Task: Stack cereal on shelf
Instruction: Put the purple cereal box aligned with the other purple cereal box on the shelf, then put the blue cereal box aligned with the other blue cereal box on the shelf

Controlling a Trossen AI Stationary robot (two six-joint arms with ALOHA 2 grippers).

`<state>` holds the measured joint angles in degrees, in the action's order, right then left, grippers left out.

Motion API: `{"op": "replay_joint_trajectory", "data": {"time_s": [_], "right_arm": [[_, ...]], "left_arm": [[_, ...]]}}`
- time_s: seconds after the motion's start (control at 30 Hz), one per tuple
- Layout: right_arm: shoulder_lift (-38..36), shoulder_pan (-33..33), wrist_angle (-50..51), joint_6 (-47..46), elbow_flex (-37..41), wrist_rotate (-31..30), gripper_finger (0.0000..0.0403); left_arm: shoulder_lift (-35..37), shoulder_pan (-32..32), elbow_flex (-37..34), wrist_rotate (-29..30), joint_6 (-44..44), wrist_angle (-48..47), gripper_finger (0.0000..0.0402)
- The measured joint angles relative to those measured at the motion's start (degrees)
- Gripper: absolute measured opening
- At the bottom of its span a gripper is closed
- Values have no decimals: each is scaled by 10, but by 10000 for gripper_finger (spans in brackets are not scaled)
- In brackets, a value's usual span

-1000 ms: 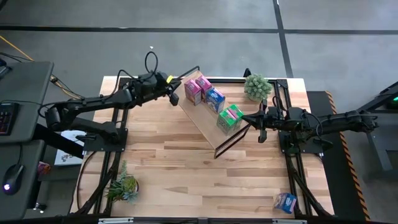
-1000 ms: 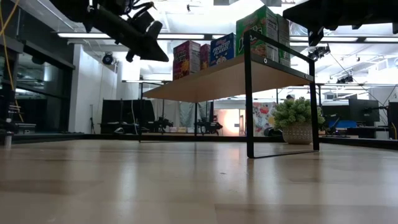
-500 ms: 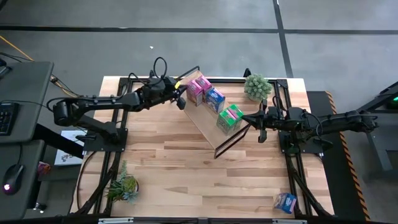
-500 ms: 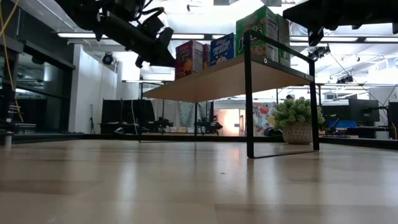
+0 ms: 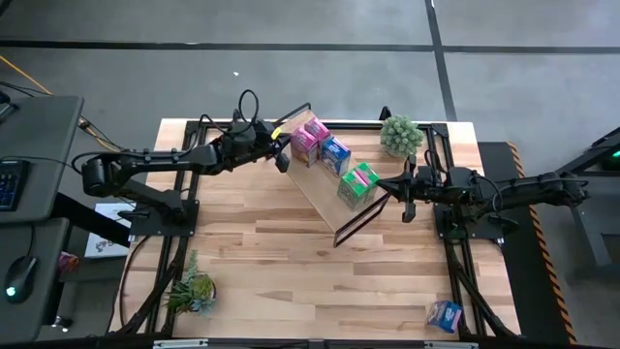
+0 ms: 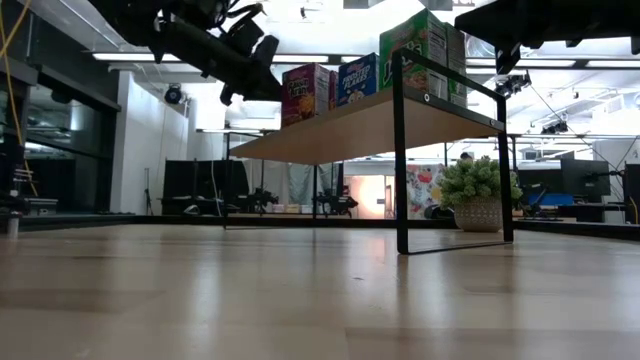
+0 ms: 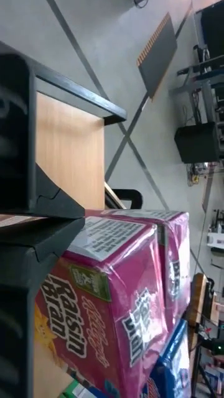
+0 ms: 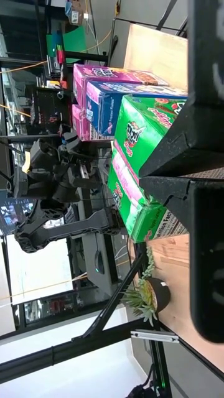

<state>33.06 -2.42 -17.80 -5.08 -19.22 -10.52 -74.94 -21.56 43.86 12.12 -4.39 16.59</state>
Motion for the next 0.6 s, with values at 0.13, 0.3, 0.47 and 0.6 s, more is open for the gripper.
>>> {"op": "replay_joint_trajectory", "data": {"time_s": [0.13, 0.3, 0.47, 0.6], "right_arm": [[0, 0, 0, 0, 0, 0, 0], [0, 0, 0, 0, 0, 0, 0], [0, 0, 0, 2, 0, 0, 0], [0, 0, -19, 2, 0, 0, 0]], "left_arm": [[4, -3, 2, 14, 31, -4, 0], [58, -23, 12, 62, 77, 0, 0], [146, -37, 9, 53, 91, -21, 0], [216, -25, -49, -12, 59, 11, 0]]}}
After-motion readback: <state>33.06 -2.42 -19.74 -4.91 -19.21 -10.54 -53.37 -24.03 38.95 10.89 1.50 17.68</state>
